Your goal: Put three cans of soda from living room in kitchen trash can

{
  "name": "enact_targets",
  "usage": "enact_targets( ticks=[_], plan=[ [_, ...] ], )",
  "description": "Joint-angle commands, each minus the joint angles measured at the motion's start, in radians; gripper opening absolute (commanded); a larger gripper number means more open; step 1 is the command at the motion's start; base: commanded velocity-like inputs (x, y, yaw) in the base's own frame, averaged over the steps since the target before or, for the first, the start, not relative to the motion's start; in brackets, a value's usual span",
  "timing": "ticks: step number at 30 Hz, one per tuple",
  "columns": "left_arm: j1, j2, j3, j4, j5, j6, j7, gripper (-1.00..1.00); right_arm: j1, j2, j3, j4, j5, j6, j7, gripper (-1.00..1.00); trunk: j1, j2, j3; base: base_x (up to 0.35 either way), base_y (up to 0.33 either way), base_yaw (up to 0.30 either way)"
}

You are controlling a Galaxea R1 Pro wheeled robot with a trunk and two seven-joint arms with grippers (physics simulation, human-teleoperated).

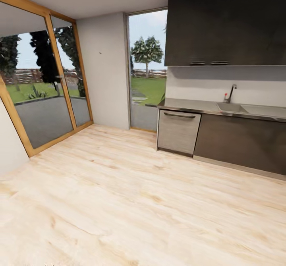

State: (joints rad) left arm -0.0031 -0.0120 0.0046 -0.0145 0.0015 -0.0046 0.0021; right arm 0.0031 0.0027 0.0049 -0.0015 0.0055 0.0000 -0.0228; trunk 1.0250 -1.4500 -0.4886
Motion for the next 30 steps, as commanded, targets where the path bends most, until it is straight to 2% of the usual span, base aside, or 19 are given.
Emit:
enact_targets(
  ticks=[1, 13, 30],
  plan=[
    [0.000, 0.000, 0.000, 0.000, 0.000, 0.000, 0.000, 1.00, 0.000, 0.000, 0.000, 0.000, 0.000, 0.000, 0.000, 1.00, 0.000, 0.000, -0.001, 0.086, -0.288, 0.216],
    [0.000, 0.000, 0.000, -0.001, 0.000, -0.001, -0.001, 1.00, 0.000, 0.003, 0.001, 0.000, 0.001, 0.000, 0.000, 1.00, 0.000, 0.000, -0.014, 0.126, -0.275, 0.218],
    [0.000, -0.001, -0.001, -0.001, 0.000, -0.002, -0.001, 1.00, 0.000, 0.003, 0.001, 0.000, 0.001, 0.000, 0.000, 1.00, 0.000, 0.000, -0.033, 0.203, -0.188, 0.222]
  ],
)
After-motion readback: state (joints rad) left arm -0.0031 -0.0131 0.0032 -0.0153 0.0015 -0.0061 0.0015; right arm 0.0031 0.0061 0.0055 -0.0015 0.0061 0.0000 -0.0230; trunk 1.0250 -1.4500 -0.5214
